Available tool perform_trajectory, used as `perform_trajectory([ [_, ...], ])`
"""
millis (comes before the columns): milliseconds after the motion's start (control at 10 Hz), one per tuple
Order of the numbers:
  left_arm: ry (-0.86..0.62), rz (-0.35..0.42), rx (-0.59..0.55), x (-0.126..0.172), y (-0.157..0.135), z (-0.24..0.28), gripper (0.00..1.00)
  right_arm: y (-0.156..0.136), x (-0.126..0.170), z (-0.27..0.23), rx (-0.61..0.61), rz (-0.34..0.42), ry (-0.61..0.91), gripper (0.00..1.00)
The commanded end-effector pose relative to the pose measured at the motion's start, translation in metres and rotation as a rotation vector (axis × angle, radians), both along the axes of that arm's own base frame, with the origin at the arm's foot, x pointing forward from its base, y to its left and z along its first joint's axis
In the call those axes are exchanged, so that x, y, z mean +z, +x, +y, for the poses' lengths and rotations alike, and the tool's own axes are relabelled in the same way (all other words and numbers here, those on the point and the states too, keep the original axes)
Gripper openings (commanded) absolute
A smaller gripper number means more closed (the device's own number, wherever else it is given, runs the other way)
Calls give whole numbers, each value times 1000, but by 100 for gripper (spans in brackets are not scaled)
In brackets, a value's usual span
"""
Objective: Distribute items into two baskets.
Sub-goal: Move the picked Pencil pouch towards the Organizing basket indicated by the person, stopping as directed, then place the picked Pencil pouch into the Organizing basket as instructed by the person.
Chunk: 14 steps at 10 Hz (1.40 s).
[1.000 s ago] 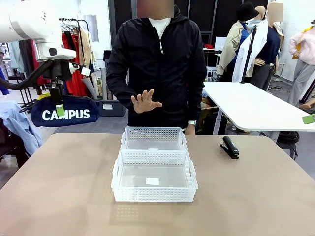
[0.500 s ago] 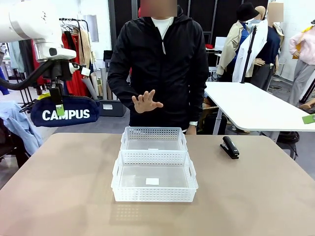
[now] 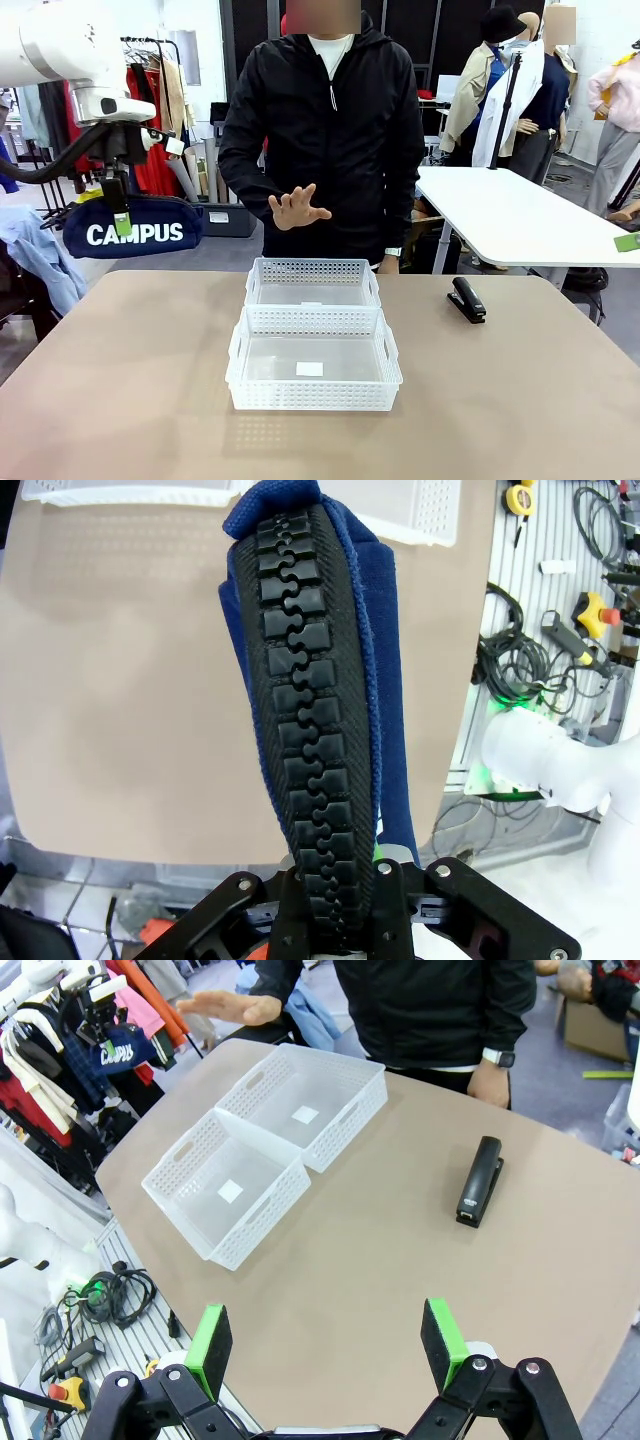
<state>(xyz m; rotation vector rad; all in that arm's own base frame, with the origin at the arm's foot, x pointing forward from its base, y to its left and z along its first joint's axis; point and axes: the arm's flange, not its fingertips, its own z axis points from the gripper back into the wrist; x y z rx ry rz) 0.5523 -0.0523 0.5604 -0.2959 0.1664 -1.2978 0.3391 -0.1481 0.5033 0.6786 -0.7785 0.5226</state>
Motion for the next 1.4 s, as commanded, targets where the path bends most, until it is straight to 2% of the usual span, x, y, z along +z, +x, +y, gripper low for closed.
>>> perform_trajectory([
  [0,0,-1,2,1,0,1,0,3,2,0,9,-38,19,100],
  [1300,0,-1,2,1,0,1,0,3,2,0,9,-38,19,100],
])
